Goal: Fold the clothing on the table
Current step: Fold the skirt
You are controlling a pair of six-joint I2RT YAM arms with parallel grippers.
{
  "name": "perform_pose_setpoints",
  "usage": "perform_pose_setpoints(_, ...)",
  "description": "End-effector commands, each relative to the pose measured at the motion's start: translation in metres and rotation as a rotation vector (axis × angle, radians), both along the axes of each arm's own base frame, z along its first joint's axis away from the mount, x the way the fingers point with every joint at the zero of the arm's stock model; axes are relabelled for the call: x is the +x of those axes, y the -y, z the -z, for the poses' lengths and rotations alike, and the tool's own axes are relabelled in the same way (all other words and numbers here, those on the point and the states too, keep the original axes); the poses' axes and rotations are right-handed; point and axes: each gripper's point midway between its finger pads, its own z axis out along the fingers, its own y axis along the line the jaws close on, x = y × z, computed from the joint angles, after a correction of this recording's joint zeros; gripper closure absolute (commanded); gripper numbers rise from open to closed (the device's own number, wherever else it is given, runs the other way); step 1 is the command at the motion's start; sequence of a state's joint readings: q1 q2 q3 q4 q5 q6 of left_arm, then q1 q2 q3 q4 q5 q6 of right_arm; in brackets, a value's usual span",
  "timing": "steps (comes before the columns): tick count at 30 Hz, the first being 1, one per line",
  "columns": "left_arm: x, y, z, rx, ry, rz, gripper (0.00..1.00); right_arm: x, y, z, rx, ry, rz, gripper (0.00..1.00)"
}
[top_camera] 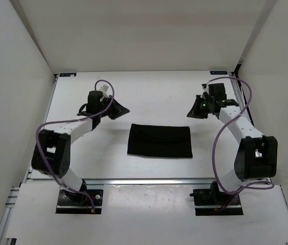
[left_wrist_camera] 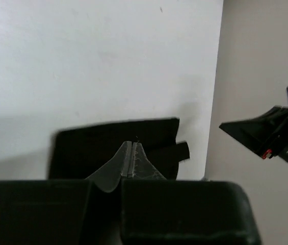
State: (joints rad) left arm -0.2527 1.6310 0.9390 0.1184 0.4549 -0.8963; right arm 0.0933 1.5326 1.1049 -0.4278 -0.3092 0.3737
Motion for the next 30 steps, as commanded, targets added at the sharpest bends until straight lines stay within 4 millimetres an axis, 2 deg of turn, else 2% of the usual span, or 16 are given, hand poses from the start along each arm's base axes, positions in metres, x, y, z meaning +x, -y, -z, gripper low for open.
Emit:
perform_pose_setpoints(1, -0.056, 0.025, -0.030, -0.017, 0.042, 0.127, 1.00, -0.032, -0.029, -0.025, -0.106, 0.021, -0.140, 1.00)
perform_pose_setpoints(3, -0.092, 0.045, -0.020, 0.000, 0.017, 0.210, 1.00, -0.053, -0.044, -0.016, -0.085, -0.030, -0.190, 1.00)
perform_pose_setpoints(5, -0.116, 0.047, 0.006, 0.089, -0.040, 0.252, 1.00, -0.078, -0.061, 0.000, -0.079, -0.097, -0.244, 0.99)
perform_pose_setpoints(6, -0.122, 0.051, 0.011, 0.121, -0.043, 0.264, 1.00, -0.086, -0.068, 0.002, -0.060, -0.112, -0.256, 1.00)
perform_pose_setpoints(8, -0.140, 0.049, 0.034, 0.180, -0.093, 0.307, 1.00, -0.105, -0.079, 0.018, -0.021, -0.171, -0.289, 1.00)
perform_pose_setpoints(13, -0.149, 0.034, 0.081, 0.284, -0.202, 0.318, 1.00, -0.131, -0.095, 0.038, 0.006, -0.267, -0.345, 0.99)
perform_pose_setpoints(16, -0.145, 0.025, 0.103, 0.360, -0.220, 0.294, 1.00, -0.143, -0.103, 0.046, 0.004, -0.305, -0.379, 1.00)
perform_pose_setpoints(19, -0.146, 0.028, 0.119, 0.416, -0.235, 0.316, 1.00, -0.148, -0.107, 0.055, 0.002, -0.345, -0.392, 1.00)
perform_pose_setpoints(23, -0.146, 0.032, 0.130, 0.475, -0.232, 0.348, 1.00, -0.138, -0.110, 0.065, -0.006, -0.349, -0.394, 1.00)
perform_pose_setpoints(25, -0.151, 0.032, 0.132, 0.483, -0.248, 0.353, 1.00, -0.122, -0.109, 0.073, -0.023, -0.349, -0.379, 1.00)
perform_pose_setpoints(26, -0.149, 0.031, 0.127, 0.484, -0.234, 0.349, 1.00, -0.108, -0.106, 0.085, -0.057, -0.372, -0.375, 1.00)
perform_pose_setpoints(27, -0.150, 0.030, 0.127, 0.485, -0.236, 0.356, 1.00, -0.109, -0.106, 0.085, -0.058, -0.372, -0.377, 1.00)
perform_pose_setpoints(30, -0.148, 0.026, 0.123, 0.506, -0.227, 0.356, 1.00, -0.065, -0.106, 0.081, -0.103, -0.300, -0.365, 1.00)
